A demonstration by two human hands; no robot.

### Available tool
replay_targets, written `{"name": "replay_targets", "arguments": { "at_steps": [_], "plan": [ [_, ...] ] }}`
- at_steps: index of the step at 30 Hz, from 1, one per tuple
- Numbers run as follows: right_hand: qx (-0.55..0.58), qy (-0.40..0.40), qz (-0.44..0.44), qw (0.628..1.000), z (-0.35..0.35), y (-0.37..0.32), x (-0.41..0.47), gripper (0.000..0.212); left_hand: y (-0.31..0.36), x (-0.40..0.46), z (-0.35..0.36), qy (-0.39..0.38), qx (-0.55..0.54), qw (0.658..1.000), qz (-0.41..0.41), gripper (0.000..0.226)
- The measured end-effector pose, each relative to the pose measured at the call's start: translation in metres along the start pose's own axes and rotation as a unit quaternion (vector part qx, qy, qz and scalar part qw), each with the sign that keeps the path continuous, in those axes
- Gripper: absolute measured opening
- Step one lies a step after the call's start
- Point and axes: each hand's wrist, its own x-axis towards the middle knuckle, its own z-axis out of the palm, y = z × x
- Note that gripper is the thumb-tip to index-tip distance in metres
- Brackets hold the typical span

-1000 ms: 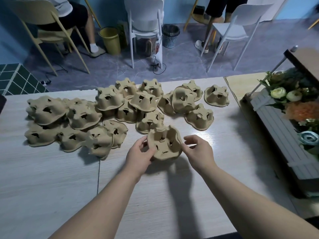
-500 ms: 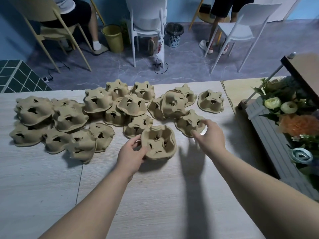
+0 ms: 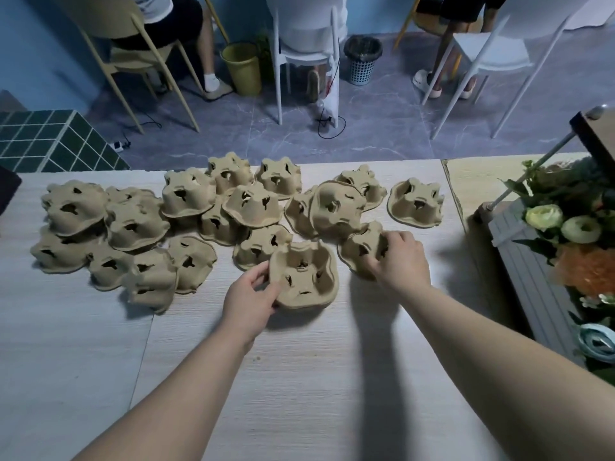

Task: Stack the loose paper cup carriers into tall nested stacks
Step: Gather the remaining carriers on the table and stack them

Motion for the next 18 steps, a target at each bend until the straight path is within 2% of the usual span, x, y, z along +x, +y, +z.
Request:
{"name": "replay_targets", "arguments": {
  "at_steps": [10, 14, 18],
  "plan": [
    [0.02, 0.0, 0.042, 0.999, -0.007, 0.01, -0.015, 0.04, 0.003, -0.001, 0.004, 0.006, 0.017, 1.0, -0.004, 0.047],
    [0.131, 0.018, 0.044, 0.99, -0.014, 0.008, -0.021, 0.028, 0.004, -0.001, 0.003, 0.009, 0.031, 0.999, -0.003, 0.048],
    [0.288, -0.024, 0.084, 0.954, -0.01, 0.018, -0.029, 0.025, 0.004, -0.002, 0.003, 0.01, 0.037, 0.999, 0.0, 0.048]
  ]
}}
